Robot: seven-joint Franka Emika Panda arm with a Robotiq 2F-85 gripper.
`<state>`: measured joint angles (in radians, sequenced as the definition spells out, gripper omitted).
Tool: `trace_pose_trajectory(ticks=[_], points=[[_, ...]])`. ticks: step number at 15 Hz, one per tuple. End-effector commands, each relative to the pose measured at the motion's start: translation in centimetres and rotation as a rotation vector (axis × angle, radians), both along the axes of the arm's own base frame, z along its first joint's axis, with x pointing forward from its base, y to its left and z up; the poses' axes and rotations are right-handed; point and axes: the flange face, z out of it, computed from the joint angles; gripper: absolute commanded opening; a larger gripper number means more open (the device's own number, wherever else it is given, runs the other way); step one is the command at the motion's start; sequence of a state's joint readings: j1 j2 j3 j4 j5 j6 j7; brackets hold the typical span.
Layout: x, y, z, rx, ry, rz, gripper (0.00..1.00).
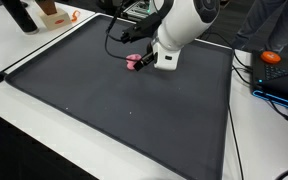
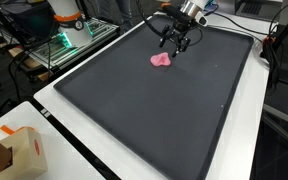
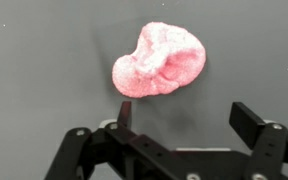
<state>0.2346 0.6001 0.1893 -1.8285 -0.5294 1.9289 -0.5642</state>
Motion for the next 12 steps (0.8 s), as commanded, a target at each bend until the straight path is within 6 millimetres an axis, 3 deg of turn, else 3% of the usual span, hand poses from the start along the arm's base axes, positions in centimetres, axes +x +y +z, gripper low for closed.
trace_pose_trajectory(ticks=[1, 12], points=[[-2.0, -0.1, 0.2, -0.001, 0.001, 0.097, 1.00], [-3.6, 0.2, 0.0, 0.010, -0.001, 0.198, 1.00]])
